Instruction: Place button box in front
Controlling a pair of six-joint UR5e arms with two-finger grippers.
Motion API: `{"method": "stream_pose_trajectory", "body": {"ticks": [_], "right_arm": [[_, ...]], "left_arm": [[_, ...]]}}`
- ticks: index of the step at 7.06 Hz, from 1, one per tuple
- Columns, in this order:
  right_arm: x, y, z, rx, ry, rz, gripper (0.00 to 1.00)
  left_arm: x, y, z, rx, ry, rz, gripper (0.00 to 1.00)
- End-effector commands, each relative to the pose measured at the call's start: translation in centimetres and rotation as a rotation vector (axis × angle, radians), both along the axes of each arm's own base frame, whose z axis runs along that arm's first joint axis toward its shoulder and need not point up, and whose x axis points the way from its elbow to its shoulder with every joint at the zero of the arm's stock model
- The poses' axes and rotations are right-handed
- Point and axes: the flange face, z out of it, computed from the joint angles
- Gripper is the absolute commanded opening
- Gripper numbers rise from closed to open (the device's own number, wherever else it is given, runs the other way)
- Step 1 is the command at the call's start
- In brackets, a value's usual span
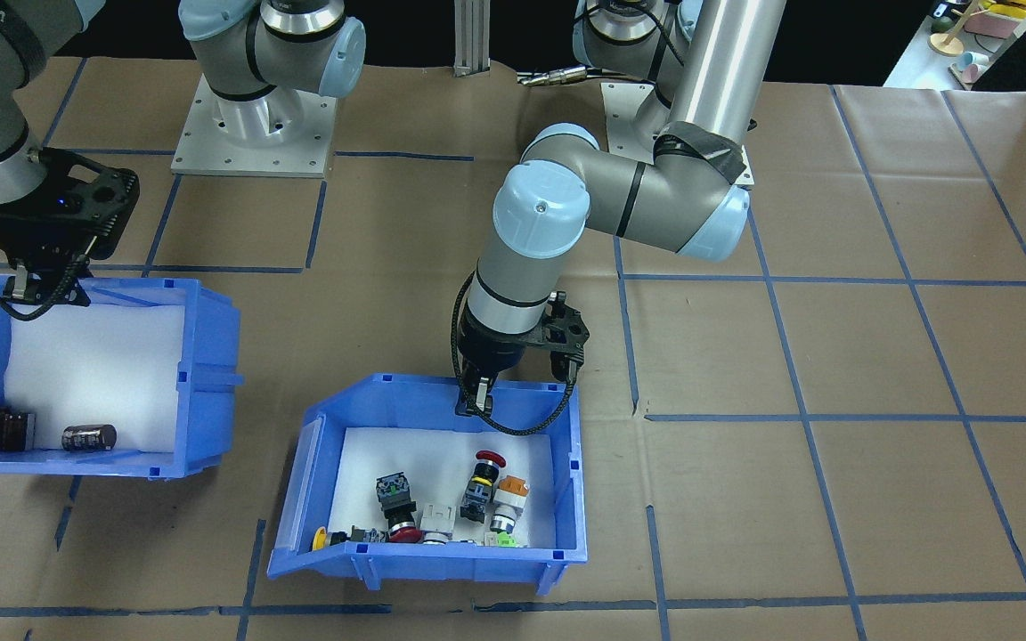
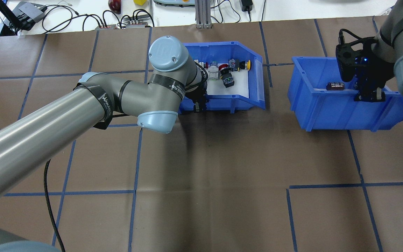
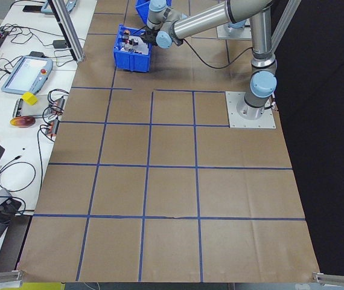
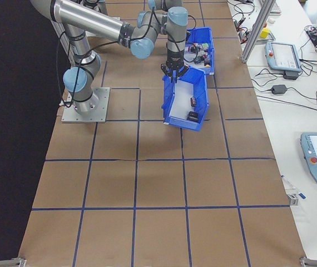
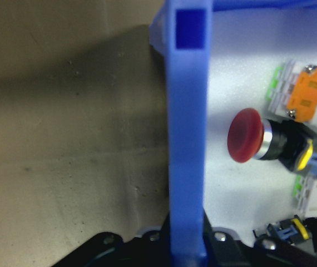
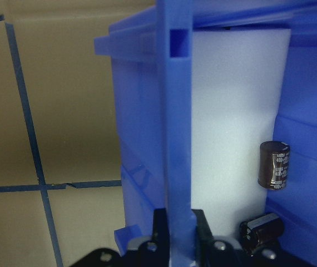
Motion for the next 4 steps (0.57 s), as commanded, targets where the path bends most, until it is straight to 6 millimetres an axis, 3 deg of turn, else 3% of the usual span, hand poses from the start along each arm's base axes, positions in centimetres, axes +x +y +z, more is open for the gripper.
{"method": "stream_pose_trajectory", "body": {"ticks": [1,4], "right_arm": [[0.0,0.1,0.0,0.0,0.0,0.001,0.02],[0.0,0.0,-0.1,0.001,-0.002,0.001,0.02]], "left_arm": [[-0.1,-0.2,-0.9,0.013,-0.007,0.008,0.0],[-0.7,-2.1,0.2,-0.002,0.015,0.075,0.0]]}}
